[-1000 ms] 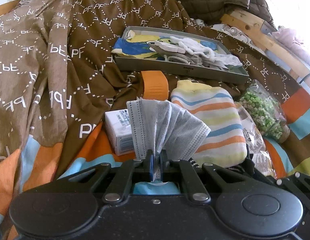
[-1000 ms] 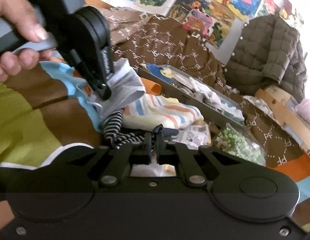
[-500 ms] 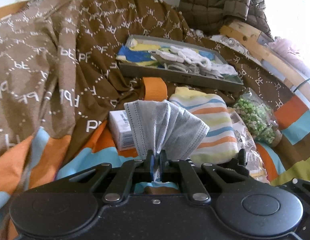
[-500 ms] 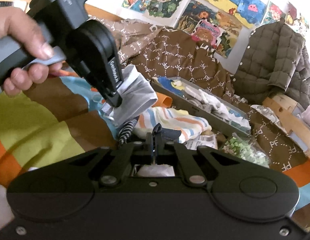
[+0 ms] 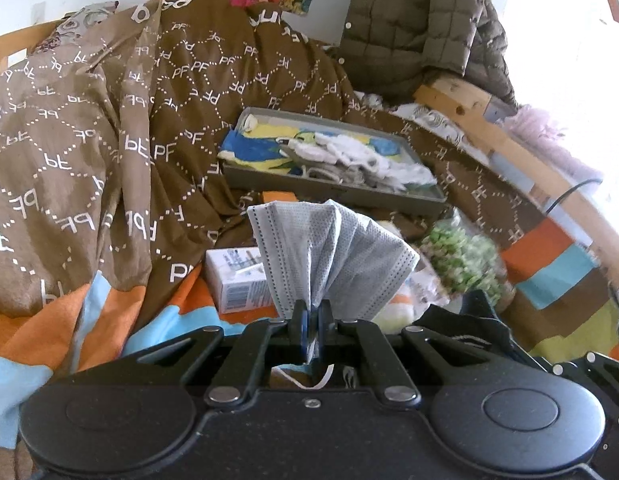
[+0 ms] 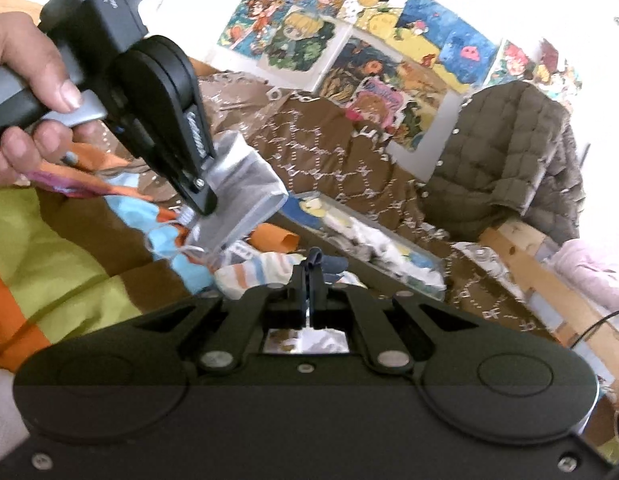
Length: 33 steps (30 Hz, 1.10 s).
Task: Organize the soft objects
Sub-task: 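Lift the grey mask and striped sock in both grippers toward the tray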
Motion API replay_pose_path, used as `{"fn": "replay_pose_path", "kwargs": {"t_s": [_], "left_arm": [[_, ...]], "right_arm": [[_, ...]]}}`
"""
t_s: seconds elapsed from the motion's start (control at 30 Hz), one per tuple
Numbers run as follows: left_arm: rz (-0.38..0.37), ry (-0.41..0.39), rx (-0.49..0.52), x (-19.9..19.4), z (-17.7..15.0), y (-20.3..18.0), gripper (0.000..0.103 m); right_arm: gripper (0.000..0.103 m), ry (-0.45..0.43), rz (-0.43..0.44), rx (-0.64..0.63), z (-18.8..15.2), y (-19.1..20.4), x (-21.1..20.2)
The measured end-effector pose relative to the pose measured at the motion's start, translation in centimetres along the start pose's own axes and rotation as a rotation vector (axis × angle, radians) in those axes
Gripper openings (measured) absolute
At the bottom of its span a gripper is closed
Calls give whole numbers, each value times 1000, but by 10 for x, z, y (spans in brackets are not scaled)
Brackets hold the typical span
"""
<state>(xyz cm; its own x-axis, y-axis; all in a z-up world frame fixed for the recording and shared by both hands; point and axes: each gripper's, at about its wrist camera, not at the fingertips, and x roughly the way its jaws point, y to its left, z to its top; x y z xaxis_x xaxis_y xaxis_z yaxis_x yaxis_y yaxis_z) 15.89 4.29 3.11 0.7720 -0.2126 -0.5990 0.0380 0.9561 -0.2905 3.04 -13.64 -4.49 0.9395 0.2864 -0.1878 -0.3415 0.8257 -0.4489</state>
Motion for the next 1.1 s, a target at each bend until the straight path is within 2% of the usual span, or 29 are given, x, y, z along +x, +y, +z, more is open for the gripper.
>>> {"fn": "replay_pose_path", "kwargs": {"t_s": [0.3, 0.53, 0.83, 1.1], "left_arm": [[-36, -17, 13, -24, 13, -8, 4], [-65, -22, 58, -35, 34, -26, 4], [-68, -16, 77, -17, 86, -46, 4], [-53, -8, 85, 47, 144, -48, 4]], "right_arm": [[0, -37, -71, -33, 13, -25, -12], [0, -71, -88, -90, 33, -51, -15], [0, -104, -102, -116, 61, -85, 27], [0, -114, -92, -102, 85, -123, 104]]}}
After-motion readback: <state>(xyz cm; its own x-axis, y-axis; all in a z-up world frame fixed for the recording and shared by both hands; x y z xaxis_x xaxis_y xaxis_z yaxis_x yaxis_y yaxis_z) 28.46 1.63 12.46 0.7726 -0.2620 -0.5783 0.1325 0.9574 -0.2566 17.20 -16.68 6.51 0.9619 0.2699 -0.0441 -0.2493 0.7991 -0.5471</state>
